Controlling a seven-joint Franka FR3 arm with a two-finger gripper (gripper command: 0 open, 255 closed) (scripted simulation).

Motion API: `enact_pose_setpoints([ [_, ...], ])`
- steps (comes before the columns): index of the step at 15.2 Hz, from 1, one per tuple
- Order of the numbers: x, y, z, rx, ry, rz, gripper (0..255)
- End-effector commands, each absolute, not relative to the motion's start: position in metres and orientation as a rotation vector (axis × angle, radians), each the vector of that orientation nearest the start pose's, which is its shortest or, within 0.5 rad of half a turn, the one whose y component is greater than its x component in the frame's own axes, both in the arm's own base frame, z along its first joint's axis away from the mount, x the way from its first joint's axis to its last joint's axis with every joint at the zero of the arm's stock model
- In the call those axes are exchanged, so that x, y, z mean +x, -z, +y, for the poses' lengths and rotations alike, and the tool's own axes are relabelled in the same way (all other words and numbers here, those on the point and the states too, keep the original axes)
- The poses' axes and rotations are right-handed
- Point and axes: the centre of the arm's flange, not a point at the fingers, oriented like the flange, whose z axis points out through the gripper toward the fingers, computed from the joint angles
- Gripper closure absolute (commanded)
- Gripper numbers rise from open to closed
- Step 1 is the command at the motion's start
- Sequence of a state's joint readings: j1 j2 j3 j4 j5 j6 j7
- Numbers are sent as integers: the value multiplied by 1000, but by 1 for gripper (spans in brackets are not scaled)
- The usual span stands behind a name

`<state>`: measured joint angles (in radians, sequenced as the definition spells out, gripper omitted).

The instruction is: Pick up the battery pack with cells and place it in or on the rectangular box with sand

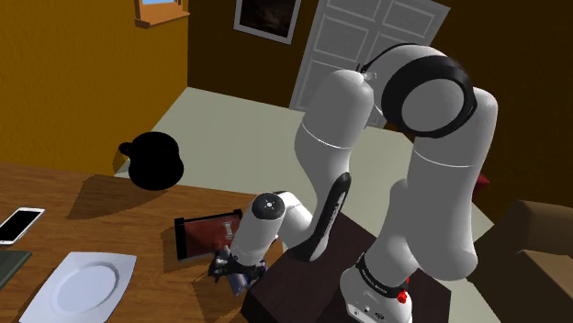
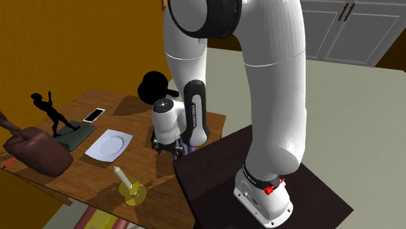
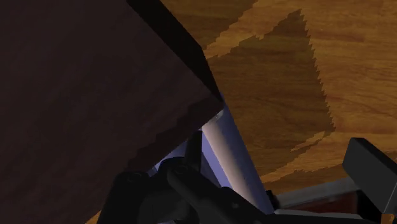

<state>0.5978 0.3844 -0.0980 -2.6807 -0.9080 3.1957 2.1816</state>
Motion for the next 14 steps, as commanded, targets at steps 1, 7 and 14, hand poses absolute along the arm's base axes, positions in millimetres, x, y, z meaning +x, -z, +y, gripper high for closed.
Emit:
enact_pose_setpoints([
  [1,288,-60,225,-2873,24,1258,0],
  [7,288,-57,225,-2873,24,1258,0],
  [14,288,-109,236,-2834,-225,1295,255],
])
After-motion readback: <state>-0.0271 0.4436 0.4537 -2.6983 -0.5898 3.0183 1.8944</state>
